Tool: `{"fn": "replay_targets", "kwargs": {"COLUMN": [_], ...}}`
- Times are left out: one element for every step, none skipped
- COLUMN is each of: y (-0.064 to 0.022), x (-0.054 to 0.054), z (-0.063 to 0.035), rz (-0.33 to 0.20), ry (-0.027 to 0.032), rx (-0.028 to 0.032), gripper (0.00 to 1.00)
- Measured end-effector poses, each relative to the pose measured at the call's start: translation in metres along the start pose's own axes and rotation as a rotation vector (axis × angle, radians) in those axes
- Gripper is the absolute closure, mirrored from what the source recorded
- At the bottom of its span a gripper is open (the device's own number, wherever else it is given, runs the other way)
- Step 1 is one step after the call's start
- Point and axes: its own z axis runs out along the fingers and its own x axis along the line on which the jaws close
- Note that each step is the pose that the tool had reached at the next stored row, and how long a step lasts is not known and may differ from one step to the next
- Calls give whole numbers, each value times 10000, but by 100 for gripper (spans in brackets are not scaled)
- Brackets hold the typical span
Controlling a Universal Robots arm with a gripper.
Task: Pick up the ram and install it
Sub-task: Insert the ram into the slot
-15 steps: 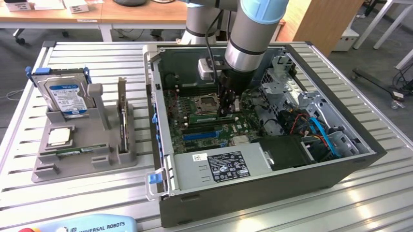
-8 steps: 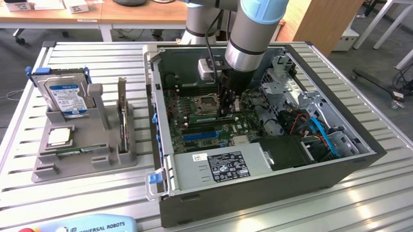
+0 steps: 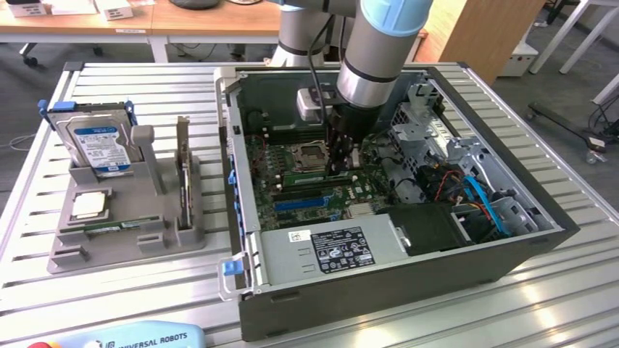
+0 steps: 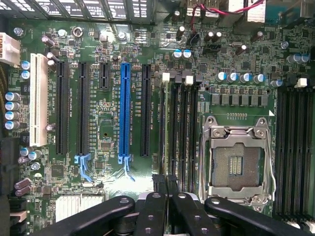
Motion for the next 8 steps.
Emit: {"fn": "replay_targets", "kwargs": {"y": [0, 0, -1, -1, -1, -1, -1, -1], "x": [0, 0, 0, 1, 1, 1, 2, 2], "z": [2, 6, 11, 14, 18, 22, 24, 25], "rz": [0, -1, -1, -1, -1, -2, -2, -2], "ry": [0, -1, -3, -1, 0, 0, 2, 4], "rx": [0, 0, 1, 0, 0, 0, -1, -1], "gripper": [88, 88, 88, 88, 88, 88, 88, 88]}}
